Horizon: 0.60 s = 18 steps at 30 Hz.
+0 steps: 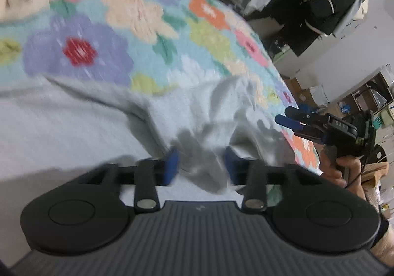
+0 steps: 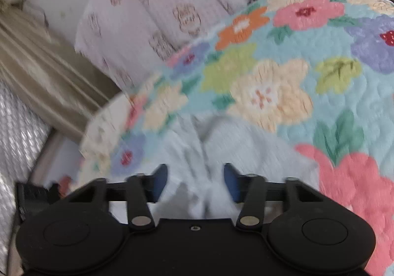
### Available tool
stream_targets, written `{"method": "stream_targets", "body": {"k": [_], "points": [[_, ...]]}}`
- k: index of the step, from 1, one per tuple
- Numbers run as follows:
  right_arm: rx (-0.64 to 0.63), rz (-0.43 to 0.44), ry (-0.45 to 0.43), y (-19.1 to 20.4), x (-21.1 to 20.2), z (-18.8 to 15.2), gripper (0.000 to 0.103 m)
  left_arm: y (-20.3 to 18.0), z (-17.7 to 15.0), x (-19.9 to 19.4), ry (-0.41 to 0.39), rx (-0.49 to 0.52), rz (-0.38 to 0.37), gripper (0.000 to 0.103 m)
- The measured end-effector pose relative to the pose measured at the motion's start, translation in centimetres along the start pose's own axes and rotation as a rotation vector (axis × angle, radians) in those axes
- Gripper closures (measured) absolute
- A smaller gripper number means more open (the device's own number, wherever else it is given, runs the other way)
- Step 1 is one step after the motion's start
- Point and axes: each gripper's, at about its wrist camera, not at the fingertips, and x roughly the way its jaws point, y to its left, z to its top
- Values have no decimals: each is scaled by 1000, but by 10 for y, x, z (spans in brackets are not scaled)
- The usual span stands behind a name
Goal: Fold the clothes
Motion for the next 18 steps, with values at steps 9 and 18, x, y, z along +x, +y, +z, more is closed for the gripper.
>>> {"method": "stream_targets", "body": {"k": [9, 18], "points": [[-52, -91, 189, 7, 76, 23, 31, 48, 9, 31, 16, -193, 1, 52], [-270, -84, 8, 36, 92, 57, 88, 25, 36, 58, -172, -75, 121, 79]]}}
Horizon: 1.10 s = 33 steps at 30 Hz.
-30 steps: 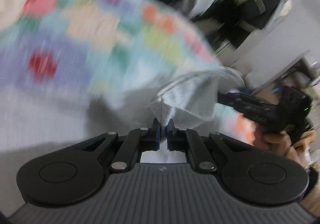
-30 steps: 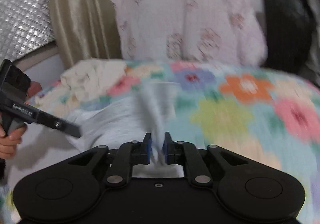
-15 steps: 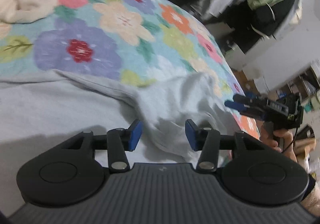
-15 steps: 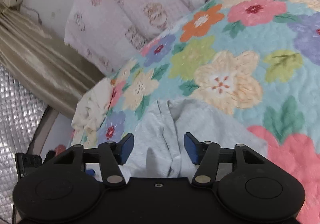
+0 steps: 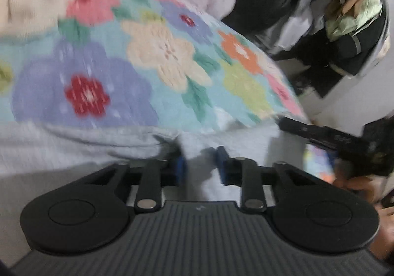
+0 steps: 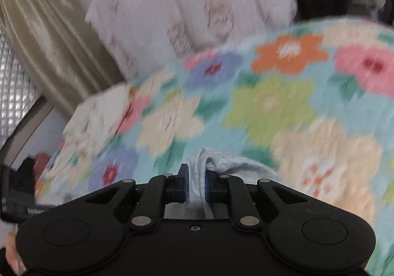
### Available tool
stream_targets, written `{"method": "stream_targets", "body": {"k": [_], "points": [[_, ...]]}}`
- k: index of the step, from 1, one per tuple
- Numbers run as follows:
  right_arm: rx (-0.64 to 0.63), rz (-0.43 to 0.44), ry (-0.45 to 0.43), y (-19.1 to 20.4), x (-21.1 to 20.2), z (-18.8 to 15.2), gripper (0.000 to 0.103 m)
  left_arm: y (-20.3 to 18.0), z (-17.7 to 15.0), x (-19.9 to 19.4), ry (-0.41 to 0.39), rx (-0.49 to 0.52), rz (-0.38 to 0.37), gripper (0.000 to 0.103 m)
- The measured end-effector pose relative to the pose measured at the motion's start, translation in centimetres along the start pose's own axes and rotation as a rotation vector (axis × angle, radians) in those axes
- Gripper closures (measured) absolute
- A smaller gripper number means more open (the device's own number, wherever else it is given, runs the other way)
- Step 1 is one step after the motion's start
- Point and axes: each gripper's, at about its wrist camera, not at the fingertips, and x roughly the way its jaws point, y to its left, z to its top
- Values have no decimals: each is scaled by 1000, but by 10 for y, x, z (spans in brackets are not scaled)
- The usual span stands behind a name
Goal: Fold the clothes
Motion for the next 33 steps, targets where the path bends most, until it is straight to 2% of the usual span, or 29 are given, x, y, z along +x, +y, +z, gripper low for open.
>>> {"method": "stream_targets", "body": {"k": [3, 4, 5, 6, 7, 9, 11, 12, 13, 14, 16, 17, 19, 20, 21, 27, 29, 30, 33], "points": [[-24, -72, 61, -6, 17, 1, 89, 0, 1, 11, 11, 0, 59, 79], [-26, -105, 84, -8, 24, 1, 82, 3, 0, 14, 16, -19, 68, 79], [-29, -138, 106, -10, 30, 1, 77, 4, -3, 10, 22, -39, 47, 79], [-8, -159, 115, -12, 32, 2, 71, 5, -5, 6, 27, -59, 26, 75], [30, -157, 102, -12, 26, 2, 66, 6, -7, 2, 32, -79, 5, 66], [89, -137, 60, -8, 6, 0, 65, 4, -13, -8, 66, -77, -30, 56], [72, -119, 29, 6, -17, -8, 60, -1, -22, -9, 94, -56, -45, 55], [26, -113, 20, 17, -26, -15, 52, -4, -25, -9, 102, -43, -36, 51], [-19, -106, 11, 28, -36, -21, 48, -7, -28, -8, 110, -31, -26, 46], [-88, -123, 33, 40, -38, -29, 48, -10, -30, -7, 118, -18, -17, 44], [-253, -182, 111, 67, -35, -46, 44, -21, -38, -6, 139, 71, 55, 44], [-347, -236, 160, 79, -31, -57, 42, -26, -41, -5, 149, 116, 91, 44], [-527, -450, 231, 92, -18, -84, 41, -31, -49, -14, 135, 167, 139, 44], [-570, -531, 243, 91, -16, -95, 41, -31, -50, -17, 133, 173, 159, 44], [-566, -555, 239, 88, -18, -102, 41, -31, -51, -20, 132, 180, 180, 44], [-277, -524, 63, 72, -69, -83, 40, -29, -50, -33, 122, 164, 218, 43], [-262, -429, 21, 80, -80, -83, 40, -28, -49, -39, 131, 142, 231, 43], [-262, -379, 28, 84, -79, -85, 39, -27, -49, -42, 136, 130, 238, 43], [-296, -318, 57, 102, -63, -98, 39, -23, -49, -58, 146, 82, 287, 42]]}}
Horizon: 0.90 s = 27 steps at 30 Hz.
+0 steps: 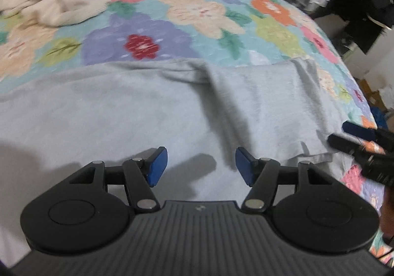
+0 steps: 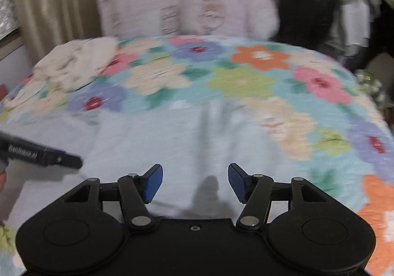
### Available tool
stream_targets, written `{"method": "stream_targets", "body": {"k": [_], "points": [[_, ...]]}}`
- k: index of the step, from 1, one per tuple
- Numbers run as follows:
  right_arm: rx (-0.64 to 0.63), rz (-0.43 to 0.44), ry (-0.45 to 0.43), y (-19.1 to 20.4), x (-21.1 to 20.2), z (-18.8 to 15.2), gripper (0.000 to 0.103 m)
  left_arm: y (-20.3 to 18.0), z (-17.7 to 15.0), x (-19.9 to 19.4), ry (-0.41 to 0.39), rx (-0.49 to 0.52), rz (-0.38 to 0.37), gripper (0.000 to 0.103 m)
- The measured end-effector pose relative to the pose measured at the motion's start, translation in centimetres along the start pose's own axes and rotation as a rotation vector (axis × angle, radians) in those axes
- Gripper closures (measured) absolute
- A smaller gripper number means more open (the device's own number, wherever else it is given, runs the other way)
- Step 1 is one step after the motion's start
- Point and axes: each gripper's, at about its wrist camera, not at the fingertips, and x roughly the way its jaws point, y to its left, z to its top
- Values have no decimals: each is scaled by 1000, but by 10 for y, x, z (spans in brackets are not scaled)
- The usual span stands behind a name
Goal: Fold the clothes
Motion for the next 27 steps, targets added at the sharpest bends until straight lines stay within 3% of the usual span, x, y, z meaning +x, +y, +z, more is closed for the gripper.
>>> {"method": "stream_targets", "body": {"k": [4, 12, 16, 22, 25, 27], "points": [[-71, 83, -20, 47, 5, -3, 39, 40, -10, -32, 35, -163, 32, 42], [-215, 324, -10, 147, 1, -5, 39, 156, -82, -131, -44, -455, 174, 37], [-342, 382, 6, 191, -7, -18, 39, 199, -116, -160, -74, -594, 174, 31], [-422, 447, 39, 228, -6, -36, 39, 227, -160, -165, -70, -800, 61, 31], [-416, 469, 57, 237, -1, -42, 39, 230, -175, -169, -125, -912, 114, 31], [-418, 476, 72, 238, 3, -45, 39, 227, -179, -169, -137, -921, 181, 31]]}}
